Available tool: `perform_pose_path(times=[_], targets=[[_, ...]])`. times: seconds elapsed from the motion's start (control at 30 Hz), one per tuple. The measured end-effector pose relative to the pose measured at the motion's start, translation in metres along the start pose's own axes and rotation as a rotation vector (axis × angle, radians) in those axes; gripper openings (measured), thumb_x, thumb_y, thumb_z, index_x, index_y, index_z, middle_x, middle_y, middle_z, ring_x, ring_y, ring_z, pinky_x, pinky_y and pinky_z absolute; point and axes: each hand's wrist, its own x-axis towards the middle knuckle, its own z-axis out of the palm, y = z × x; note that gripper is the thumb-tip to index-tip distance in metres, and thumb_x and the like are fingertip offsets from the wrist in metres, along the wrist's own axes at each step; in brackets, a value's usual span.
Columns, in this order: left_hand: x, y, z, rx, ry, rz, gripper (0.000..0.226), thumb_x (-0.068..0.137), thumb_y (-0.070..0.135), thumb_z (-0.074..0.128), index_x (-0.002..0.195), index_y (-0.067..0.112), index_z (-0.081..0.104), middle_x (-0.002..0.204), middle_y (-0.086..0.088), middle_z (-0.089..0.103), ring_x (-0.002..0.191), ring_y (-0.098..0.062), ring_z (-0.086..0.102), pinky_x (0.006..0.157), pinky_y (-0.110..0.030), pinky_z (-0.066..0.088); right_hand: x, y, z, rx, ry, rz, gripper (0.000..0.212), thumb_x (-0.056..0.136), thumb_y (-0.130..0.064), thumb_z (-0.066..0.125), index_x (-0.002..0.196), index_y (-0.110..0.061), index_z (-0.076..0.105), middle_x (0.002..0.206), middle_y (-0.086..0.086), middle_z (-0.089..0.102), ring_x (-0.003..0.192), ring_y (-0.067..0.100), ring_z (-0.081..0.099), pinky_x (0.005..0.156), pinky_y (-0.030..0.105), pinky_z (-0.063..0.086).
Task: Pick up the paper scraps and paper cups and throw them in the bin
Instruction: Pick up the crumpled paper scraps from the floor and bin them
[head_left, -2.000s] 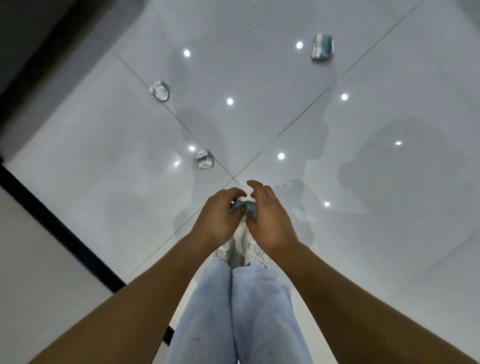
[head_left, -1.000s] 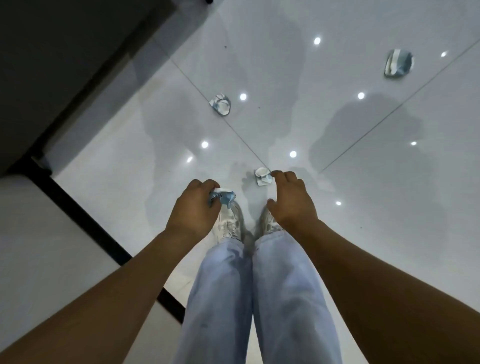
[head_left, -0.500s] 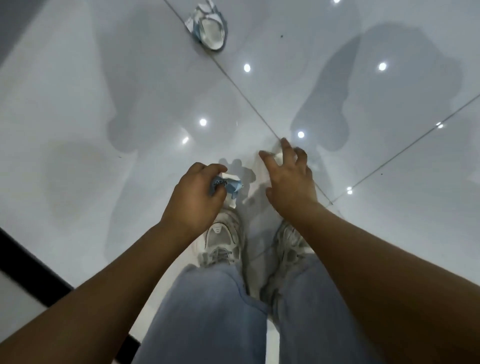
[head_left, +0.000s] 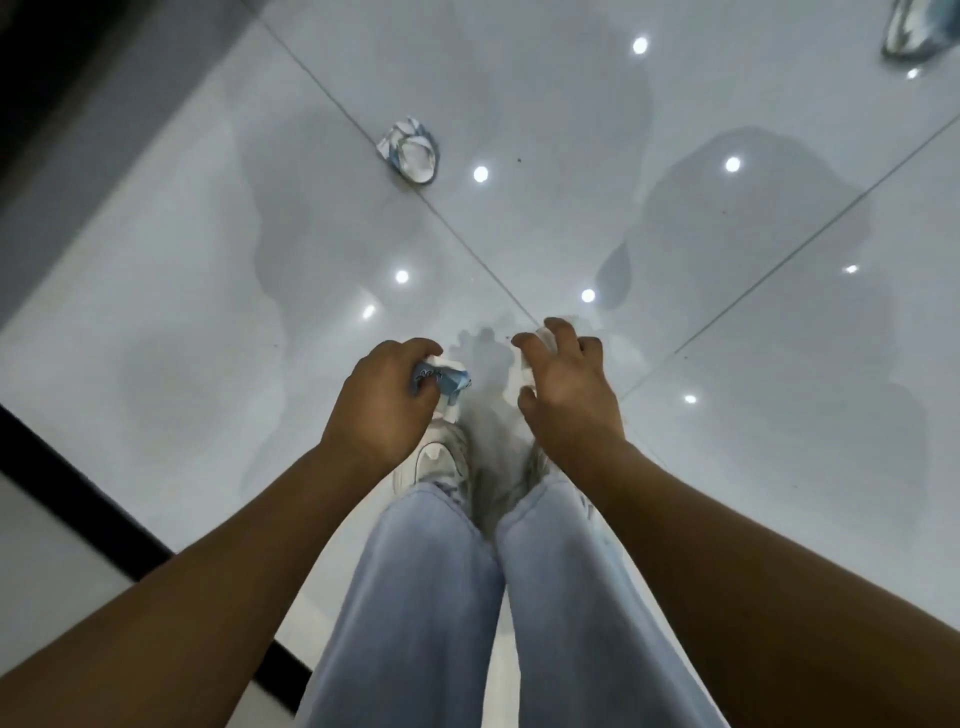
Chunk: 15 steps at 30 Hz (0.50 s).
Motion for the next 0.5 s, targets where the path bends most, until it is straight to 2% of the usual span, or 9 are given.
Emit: perform_pose_path(times=[0.27, 0.37, 0.5], targets=[[-0.111, 0.141, -0.128, 0.027, -0.013, 0.104, 0.032, 0.091, 0.012, 0.052, 0.122, 0.015, 0.059, 0.116, -0.009, 0.059, 0.105, -0.023, 0.056, 0.086, -0.027, 0.042, -0.132, -0.058, -0.204, 0.118, 0.080, 0.120, 0.055, 0.092, -0.009, 0.054, 0.141, -0.029, 0.039, 0.156, 0.001, 0.022, 0.137, 0.028, 0.025, 0.091, 0.035, 0.049], [-0.155, 0.199, -0.168, 0.058, -0.022, 0.174, 0.031, 0.091, 0.012, 0.052, 0.120, 0.013, 0.059, 0.114, -0.012, 0.060, 0.102, -0.027, 0.056, 0.086, -0.032, 0.045, -0.187, -0.075, -0.275, 0.120, 0.097, 0.149, 0.056, 0.091, -0.007, 0.053, 0.141, -0.028, 0.039, 0.154, 0.000, 0.024, 0.134, 0.028, 0.026, 0.081, 0.032, 0.047], [-0.204, 0.255, -0.201, 0.106, -0.045, 0.303, 0.030, 0.091, 0.014, 0.052, 0.120, 0.013, 0.058, 0.114, -0.012, 0.059, 0.100, -0.028, 0.056, 0.079, -0.028, 0.042, -0.253, -0.087, -0.335, 0.142, 0.162, 0.223, 0.057, 0.088, -0.005, 0.051, 0.139, -0.027, 0.040, 0.152, 0.000, 0.026, 0.130, 0.028, 0.029, 0.073, 0.030, 0.041]])
